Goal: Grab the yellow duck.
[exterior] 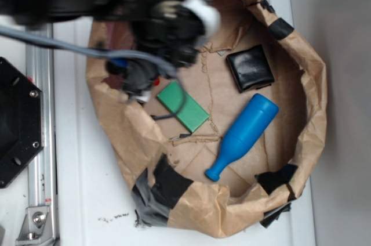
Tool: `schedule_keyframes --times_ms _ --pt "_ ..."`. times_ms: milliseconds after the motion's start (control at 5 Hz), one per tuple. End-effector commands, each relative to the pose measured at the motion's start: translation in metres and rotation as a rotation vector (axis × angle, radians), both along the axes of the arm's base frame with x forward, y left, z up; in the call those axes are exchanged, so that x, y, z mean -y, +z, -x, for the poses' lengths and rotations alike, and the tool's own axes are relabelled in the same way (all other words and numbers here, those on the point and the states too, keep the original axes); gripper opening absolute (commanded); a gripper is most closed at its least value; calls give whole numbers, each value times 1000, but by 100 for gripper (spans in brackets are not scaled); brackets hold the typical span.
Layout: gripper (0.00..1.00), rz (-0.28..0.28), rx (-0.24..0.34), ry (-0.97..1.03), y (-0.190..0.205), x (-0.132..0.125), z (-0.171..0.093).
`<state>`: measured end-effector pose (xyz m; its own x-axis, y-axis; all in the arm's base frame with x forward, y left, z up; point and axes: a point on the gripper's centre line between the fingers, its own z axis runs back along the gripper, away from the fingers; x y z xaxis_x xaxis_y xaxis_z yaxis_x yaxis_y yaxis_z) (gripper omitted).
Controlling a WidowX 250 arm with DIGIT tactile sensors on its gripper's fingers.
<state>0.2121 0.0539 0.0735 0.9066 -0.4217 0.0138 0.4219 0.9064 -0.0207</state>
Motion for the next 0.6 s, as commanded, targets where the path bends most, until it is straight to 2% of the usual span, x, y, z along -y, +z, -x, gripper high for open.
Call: schedule_keyframes --times_ms 0,200,400 --pt "100 24 50 -76 9 -9 7" --pt "100 5 31 -50 7 -6 -8" --pt "100 -40 5 -38 2 4 -17"
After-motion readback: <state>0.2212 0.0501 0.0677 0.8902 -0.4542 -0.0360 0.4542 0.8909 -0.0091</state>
